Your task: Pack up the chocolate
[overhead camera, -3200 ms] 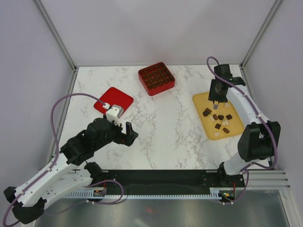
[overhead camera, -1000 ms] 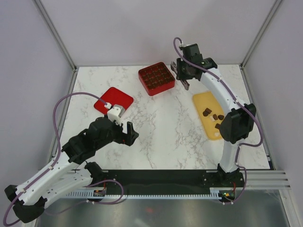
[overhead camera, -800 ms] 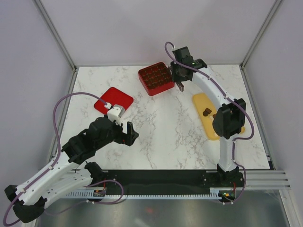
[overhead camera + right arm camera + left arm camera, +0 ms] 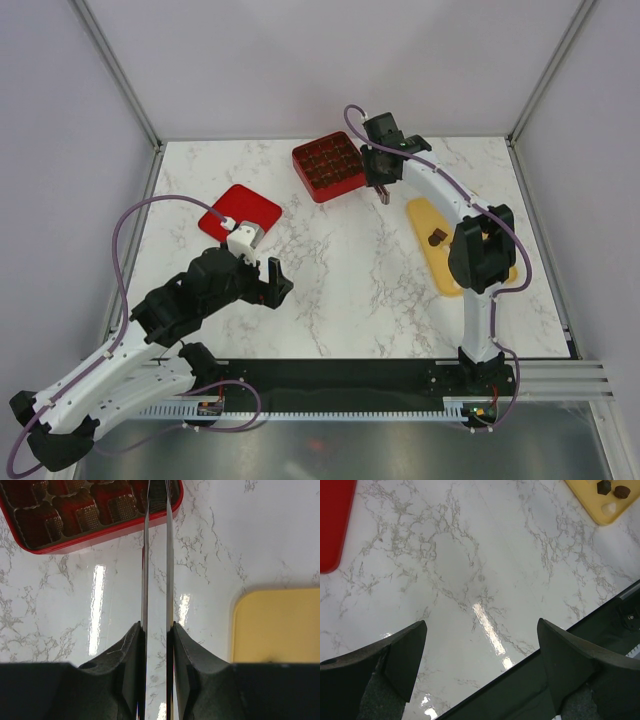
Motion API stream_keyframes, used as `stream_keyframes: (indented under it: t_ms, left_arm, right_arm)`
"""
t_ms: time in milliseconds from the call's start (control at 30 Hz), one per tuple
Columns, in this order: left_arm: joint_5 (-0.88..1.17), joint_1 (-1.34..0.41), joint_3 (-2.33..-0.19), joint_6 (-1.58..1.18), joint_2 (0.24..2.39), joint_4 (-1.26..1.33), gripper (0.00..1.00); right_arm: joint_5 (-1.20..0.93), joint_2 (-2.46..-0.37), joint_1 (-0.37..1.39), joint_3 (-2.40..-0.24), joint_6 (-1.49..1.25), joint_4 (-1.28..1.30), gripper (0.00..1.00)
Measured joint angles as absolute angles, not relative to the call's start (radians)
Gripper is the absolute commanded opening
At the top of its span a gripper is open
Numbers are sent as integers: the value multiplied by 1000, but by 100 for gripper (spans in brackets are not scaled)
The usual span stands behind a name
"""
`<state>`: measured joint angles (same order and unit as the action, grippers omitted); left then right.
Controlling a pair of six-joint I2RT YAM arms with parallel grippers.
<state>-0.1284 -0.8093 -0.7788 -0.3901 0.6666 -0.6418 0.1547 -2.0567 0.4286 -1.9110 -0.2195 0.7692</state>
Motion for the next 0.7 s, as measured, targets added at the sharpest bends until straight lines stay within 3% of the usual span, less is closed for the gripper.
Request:
stream_keyframes:
  t_ms: [500, 700]
  left_arm:
    - [-128, -809, -779, -390, 667, -642, 100]
    - [-128, -809, -779, -390, 667, -642, 100]
  right_arm:
    - [162, -2062, 429, -1926, -212, 773, 47]
    - [181, -2062, 429, -1946, -212, 783, 44]
